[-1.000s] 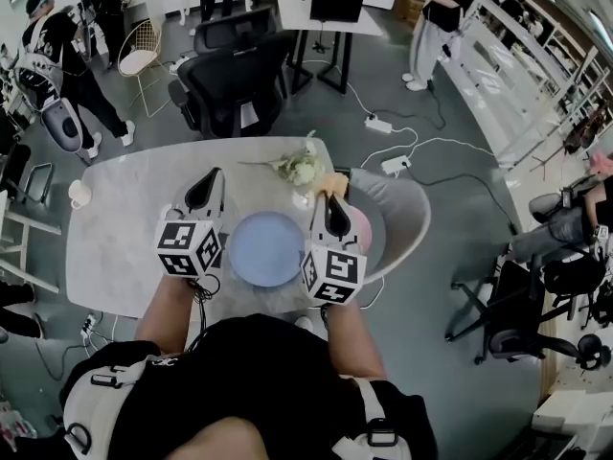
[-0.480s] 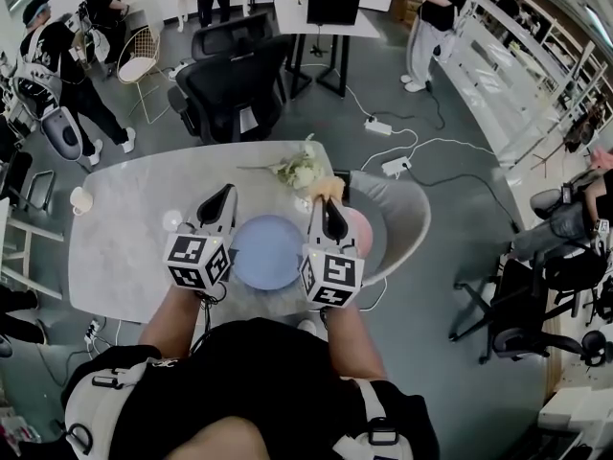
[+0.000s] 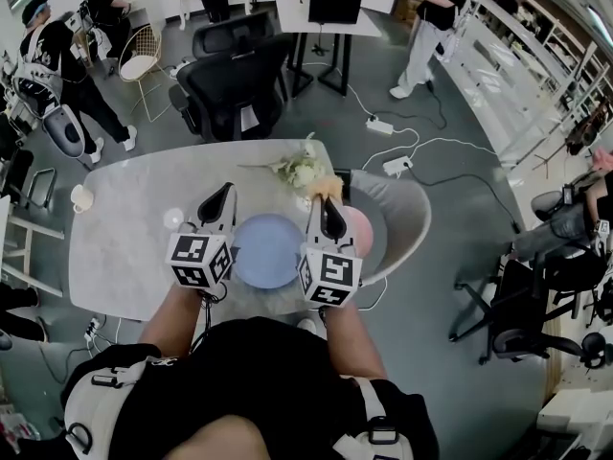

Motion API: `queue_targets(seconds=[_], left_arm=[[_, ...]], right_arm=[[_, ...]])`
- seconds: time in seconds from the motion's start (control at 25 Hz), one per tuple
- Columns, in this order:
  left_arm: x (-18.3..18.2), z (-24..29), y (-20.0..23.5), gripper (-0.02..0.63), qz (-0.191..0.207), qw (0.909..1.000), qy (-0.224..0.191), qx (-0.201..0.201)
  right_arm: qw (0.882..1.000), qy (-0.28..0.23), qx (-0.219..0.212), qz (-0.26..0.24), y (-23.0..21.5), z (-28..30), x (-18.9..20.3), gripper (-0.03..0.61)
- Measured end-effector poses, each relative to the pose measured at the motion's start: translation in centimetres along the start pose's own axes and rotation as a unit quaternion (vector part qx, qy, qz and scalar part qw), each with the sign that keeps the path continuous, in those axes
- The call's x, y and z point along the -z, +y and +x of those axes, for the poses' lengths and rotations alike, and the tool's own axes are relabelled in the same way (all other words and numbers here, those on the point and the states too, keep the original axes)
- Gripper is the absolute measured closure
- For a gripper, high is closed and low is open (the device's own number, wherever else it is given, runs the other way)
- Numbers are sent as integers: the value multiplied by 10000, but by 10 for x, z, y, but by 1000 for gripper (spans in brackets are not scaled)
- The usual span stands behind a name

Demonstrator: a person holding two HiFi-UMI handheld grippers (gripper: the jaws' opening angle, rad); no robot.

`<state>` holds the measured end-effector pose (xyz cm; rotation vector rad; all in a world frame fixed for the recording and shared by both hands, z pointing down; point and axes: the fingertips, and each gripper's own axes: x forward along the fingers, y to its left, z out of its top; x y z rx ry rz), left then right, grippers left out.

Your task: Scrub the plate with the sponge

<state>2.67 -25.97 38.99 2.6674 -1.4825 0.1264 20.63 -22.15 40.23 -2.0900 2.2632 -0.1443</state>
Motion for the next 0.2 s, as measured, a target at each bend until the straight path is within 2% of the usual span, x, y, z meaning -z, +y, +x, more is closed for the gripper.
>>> queue_targets(seconds=[0.2], left_arm=[[6,2,0,609,-19,10000,48,-80]], right_arm=[[10000,10,-21,-16,-2,-2,2,549]])
